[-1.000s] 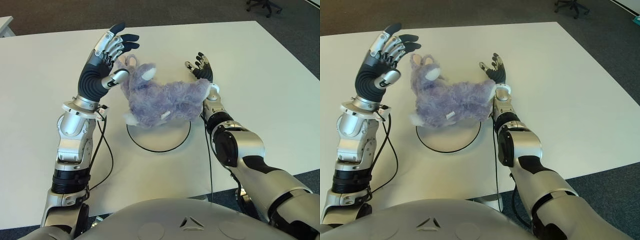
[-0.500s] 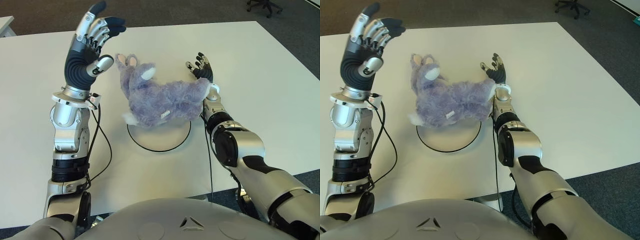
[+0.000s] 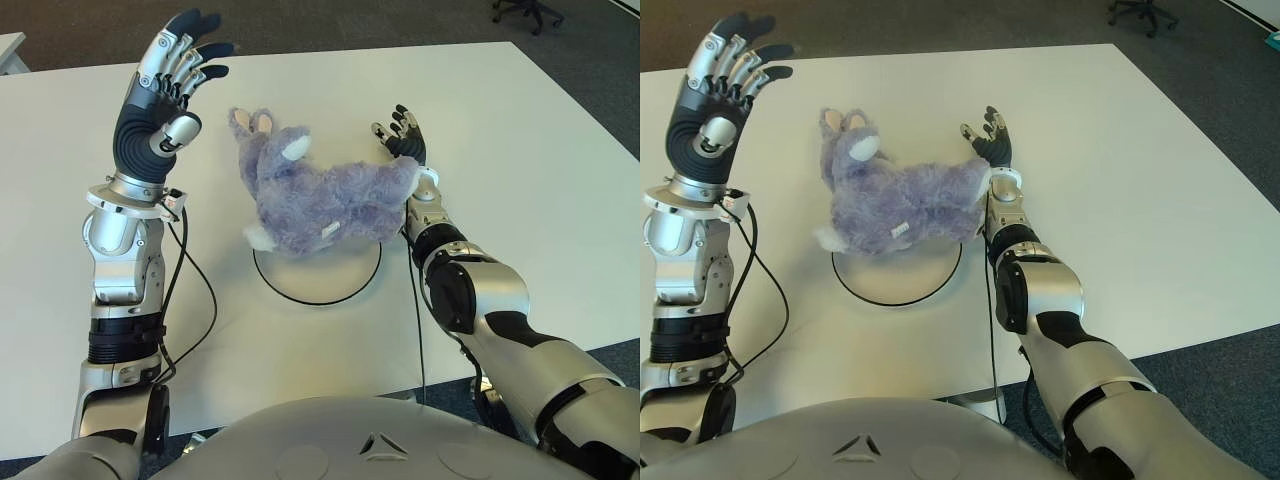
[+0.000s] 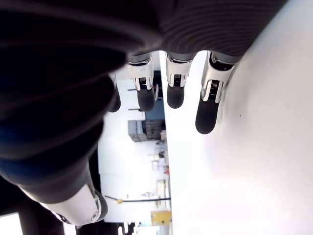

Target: Put the doll into the plate.

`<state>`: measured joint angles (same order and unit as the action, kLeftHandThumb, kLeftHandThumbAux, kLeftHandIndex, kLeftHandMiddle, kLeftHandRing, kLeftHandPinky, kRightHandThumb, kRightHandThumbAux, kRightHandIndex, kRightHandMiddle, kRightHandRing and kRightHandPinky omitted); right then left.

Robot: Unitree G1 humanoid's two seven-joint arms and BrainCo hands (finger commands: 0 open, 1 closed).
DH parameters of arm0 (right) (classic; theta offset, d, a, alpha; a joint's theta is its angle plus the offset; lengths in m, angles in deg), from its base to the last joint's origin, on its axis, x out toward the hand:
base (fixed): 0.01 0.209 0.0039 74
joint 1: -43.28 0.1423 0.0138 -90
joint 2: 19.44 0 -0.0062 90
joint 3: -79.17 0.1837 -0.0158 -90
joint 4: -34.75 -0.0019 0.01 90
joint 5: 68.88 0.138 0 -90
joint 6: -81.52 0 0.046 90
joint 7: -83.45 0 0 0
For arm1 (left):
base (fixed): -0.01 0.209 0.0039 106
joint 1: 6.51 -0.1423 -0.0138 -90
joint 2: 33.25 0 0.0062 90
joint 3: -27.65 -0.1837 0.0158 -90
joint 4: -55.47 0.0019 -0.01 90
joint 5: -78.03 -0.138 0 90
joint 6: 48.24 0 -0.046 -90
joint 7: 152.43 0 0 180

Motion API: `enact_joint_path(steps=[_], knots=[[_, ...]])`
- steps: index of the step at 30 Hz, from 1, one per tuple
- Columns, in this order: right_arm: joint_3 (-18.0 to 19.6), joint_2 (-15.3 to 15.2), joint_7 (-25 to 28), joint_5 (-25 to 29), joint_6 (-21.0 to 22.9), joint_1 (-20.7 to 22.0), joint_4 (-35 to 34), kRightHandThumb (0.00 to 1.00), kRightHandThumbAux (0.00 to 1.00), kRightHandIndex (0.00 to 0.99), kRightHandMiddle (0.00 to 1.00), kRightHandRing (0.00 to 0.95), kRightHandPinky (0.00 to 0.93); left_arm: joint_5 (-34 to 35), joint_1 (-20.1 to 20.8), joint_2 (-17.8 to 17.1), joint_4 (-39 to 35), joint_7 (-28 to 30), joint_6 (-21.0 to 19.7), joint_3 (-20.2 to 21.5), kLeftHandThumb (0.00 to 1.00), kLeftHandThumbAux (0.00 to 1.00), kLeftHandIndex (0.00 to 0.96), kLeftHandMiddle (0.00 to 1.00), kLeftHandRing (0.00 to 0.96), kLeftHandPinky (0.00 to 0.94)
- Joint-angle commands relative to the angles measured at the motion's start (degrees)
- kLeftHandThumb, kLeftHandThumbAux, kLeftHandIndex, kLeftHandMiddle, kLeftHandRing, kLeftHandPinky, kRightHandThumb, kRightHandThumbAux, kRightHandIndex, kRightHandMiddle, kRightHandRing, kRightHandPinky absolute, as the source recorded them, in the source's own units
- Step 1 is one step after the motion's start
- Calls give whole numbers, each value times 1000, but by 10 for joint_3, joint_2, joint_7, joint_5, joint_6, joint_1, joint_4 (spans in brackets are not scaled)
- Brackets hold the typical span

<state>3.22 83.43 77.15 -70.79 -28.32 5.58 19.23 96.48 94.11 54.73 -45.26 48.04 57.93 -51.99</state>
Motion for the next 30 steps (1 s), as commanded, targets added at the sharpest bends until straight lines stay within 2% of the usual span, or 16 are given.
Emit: enact_joint_path(steps=[1, 8, 10, 12, 17, 22, 30], knots=[[0, 9, -2, 2, 33, -29, 23, 353, 777, 62, 2, 0, 0, 20, 29, 9, 36, -22, -45, 16, 169, 561, 51, 195, 217, 277], [-1, 9, -2, 2, 34, -30, 23, 344, 778, 58, 0, 0, 0, 15, 44, 24, 66, -33, -45, 25, 185, 657, 51, 199, 235, 297], [0, 9, -2, 2, 34, -30, 23, 343, 782, 59, 0, 0, 0, 2, 51, 29, 80, -38, -32, 25, 180, 666, 48, 195, 229, 263], [2, 9, -2, 4, 33, -30, 23, 366, 788, 60, 2, 0, 0, -20, 62, 38, 103, -54, -16, 24, 190, 677, 49, 188, 225, 269], [3, 11, -2, 5, 32, -31, 23, 378, 790, 64, 3, 0, 0, -45, 82, 46, 142, -78, 1, 25, 199, 663, 61, 188, 232, 286], [3, 11, -3, 5, 31, -32, 23, 393, 783, 67, 5, 0, 0, -62, 106, 41, 212, -85, 23, 30, 138, 606, 36, 170, 213, 238], [2, 9, -4, 3, 31, -33, 23, 401, 780, 84, 7, 0, 0, -81, 129, 42, 270, -104, 54, 35, 103, 561, 35, 178, 217, 257]])
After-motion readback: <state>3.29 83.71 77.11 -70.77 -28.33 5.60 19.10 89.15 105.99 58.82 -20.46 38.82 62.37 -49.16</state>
